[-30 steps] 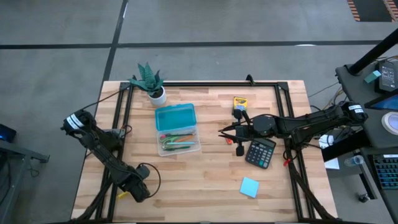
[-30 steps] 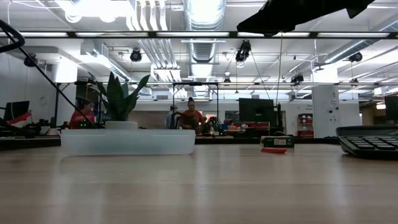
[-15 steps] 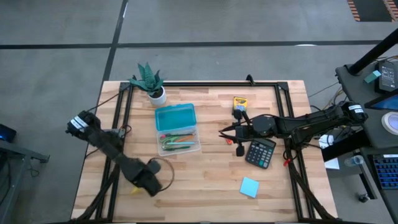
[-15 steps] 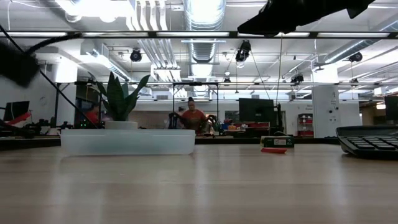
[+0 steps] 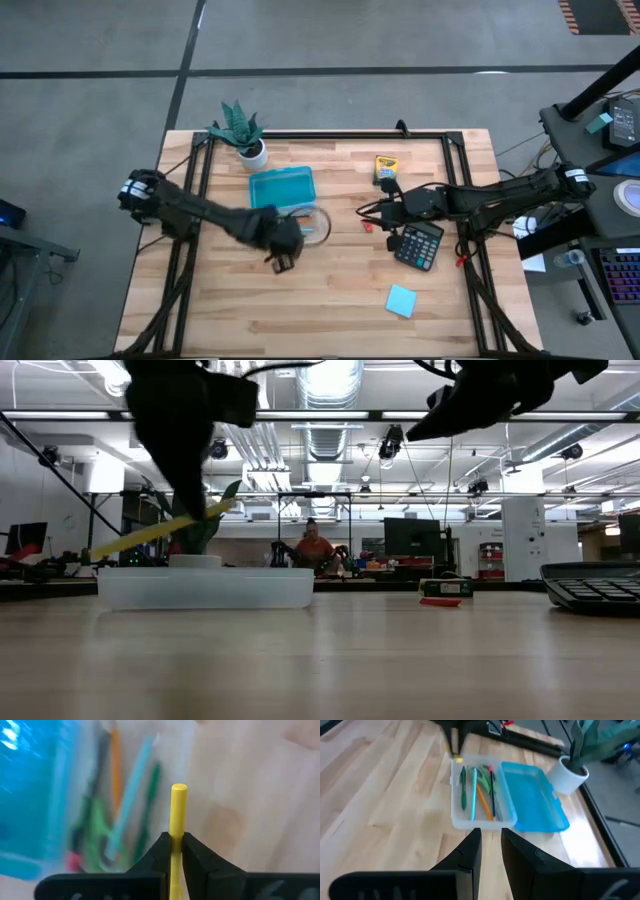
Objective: Pack school essentials
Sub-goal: Put the yellow pen into the blue supply box
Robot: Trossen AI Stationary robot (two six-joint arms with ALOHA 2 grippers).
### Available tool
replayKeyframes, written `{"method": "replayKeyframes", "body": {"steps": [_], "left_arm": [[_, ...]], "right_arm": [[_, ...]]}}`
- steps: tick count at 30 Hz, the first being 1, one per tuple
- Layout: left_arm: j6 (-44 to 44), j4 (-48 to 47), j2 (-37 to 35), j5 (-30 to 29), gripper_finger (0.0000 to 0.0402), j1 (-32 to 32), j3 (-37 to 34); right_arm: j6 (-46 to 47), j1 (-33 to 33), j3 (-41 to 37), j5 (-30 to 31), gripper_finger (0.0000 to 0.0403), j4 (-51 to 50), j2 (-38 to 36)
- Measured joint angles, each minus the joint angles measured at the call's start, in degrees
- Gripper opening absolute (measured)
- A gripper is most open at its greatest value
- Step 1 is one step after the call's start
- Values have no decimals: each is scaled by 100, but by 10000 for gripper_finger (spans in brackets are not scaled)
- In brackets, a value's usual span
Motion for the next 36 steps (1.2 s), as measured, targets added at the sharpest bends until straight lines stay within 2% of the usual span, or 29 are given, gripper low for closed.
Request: {"method": "replayKeyframes", "body": {"steps": [5, 10, 20, 36], "left_arm": [[1162, 106, 0, -235, 8, 771, 31], [2041, 697, 0, -246, 8, 1319, -24], [3353, 1093, -2, -274, 8, 1597, -339], [3385, 1556, 33, -375, 12, 1601, -731]], "right_arm": [[353, 0, -18, -2, 63, -525, -392], [577, 0, -143, -2, 63, -737, -706], [783, 0, -396, -2, 63, -736, -1039], [906, 0, -434, -2, 63, -743, -1051]]}}
